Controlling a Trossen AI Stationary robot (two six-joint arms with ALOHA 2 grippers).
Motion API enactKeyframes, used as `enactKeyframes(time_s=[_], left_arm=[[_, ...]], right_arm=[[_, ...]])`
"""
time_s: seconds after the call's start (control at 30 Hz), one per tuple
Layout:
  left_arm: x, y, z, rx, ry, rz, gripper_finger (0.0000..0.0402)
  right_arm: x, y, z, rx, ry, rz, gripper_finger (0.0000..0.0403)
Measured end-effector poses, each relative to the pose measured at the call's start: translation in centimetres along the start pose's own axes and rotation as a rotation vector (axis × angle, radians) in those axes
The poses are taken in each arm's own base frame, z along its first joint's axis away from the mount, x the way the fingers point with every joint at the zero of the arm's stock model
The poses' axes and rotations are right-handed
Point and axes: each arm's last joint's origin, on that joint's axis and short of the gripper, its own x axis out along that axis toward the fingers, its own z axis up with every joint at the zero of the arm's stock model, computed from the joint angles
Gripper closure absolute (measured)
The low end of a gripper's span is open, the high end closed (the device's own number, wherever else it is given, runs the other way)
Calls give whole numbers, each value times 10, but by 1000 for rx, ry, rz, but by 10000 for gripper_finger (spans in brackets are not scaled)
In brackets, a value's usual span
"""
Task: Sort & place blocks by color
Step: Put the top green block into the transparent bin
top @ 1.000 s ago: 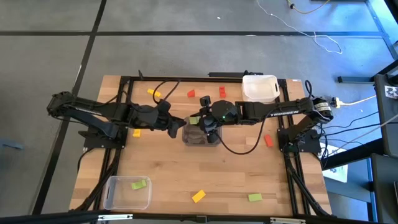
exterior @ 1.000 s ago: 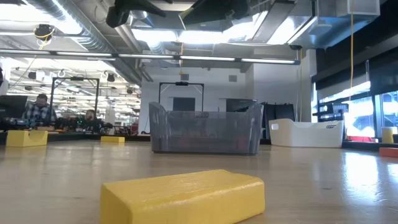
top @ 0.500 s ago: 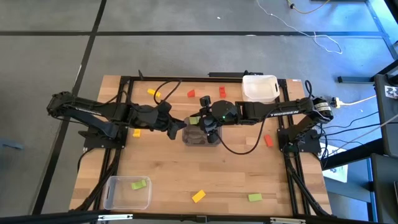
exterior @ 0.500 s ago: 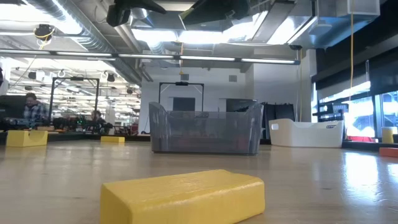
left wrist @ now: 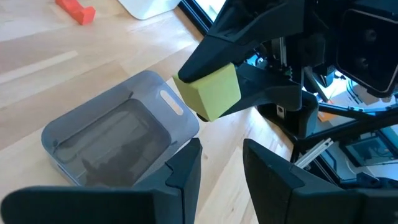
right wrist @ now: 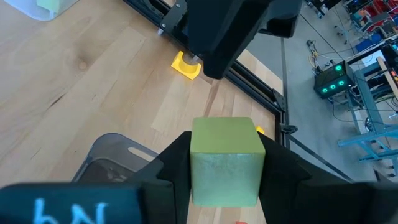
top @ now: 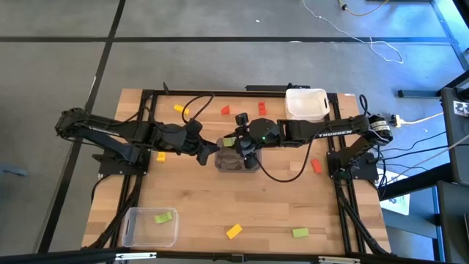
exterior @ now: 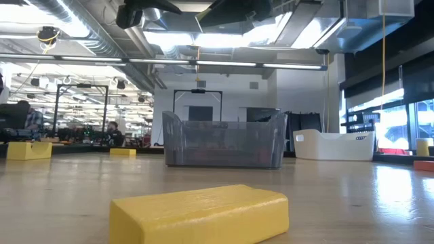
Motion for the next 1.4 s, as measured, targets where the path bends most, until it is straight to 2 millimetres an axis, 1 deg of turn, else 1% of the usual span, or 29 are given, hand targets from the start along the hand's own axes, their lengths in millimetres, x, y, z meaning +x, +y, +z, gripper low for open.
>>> enactKeyframes(time_s=[0.33,0.47,0.67,0.77,1.0,1.27,1.4], left_arm=[[0,-1,-1,2,26,-19,291],[0,-3,-4,2,130,-95,291],[-3,-7,-10,3,363,-259,291],[-4,-5,-14,4,429,-263,291],[-5,-4,-17,21,449,-249,291],[-4,-4,-16,272,403,-294,291],[-4,-3,-16,323,376,-283,283]], right_arm=[[0,0,0,0,0,0,271],[0,0,0,0,1,1,271],[0,0,0,1,1,1,271],[0,0,0,1,1,1,271],[0,0,0,2,0,0,271],[0,0,0,4,0,0,271],[0,0,0,4,0,0,271]])
